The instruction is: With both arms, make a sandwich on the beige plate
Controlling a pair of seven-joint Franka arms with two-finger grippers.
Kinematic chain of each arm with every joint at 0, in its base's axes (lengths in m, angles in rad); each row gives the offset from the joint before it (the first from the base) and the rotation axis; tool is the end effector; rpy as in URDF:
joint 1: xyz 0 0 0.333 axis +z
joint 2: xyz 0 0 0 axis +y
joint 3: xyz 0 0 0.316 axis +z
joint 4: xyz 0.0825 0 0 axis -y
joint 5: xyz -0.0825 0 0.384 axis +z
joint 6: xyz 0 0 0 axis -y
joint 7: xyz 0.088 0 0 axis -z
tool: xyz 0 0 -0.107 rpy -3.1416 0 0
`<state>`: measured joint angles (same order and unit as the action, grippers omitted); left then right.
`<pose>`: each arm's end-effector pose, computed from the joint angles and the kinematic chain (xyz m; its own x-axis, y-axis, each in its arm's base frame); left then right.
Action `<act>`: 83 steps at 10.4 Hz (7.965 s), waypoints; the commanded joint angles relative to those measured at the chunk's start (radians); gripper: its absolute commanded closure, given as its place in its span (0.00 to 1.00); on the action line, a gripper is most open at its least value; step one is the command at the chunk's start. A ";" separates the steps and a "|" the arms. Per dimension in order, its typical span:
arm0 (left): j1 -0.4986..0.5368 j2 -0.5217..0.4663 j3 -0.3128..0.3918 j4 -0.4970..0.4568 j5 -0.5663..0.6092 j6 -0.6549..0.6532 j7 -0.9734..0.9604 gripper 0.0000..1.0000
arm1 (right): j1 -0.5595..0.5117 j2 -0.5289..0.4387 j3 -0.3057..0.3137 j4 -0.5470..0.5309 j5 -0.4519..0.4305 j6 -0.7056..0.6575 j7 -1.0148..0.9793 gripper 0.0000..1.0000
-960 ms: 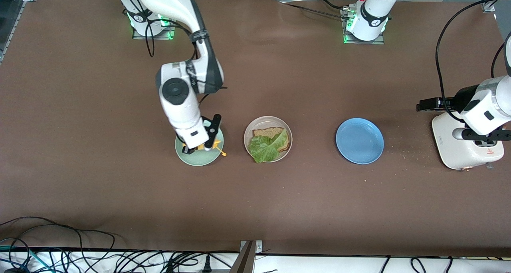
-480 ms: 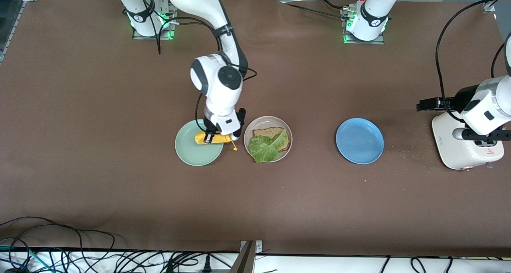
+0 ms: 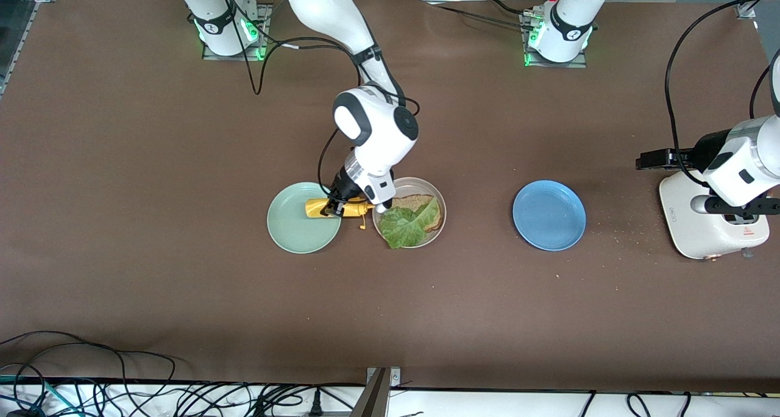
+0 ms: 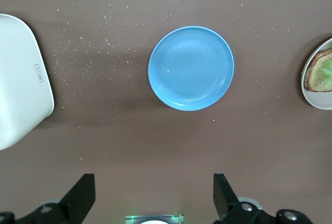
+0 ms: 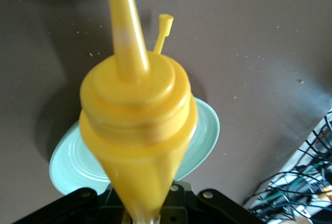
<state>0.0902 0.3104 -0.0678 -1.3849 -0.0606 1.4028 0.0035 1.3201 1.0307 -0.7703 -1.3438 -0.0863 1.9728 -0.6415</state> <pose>0.6195 0.0124 0.5158 0.9580 0.0050 -0.2868 0.0297 -0.9962 0.0818 0.5371 0.4753 0.2146 0.2169 0.7980 -0.5623 0.9198 0.0259 0.3915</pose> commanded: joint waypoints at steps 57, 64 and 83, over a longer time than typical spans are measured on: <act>0.422 -0.028 0.000 -0.176 0.137 0.281 0.425 1.00 | -1.167 -0.041 -0.225 0.041 1.272 -0.642 -1.314 0.00; 0.266 -0.001 0.000 -0.042 -0.028 -0.005 0.363 1.00 | -0.991 -0.070 -0.516 0.253 1.271 -0.838 -0.442 0.00; -0.207 0.319 -0.037 -0.109 -1.044 0.396 0.234 1.00 | -0.976 -0.529 0.383 0.263 0.231 -0.623 0.753 0.00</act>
<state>-0.0880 0.6300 -0.1103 -1.4698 -1.0627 1.7500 0.2254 0.4383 0.5982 -0.5642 -0.9948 0.2264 1.2976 0.0672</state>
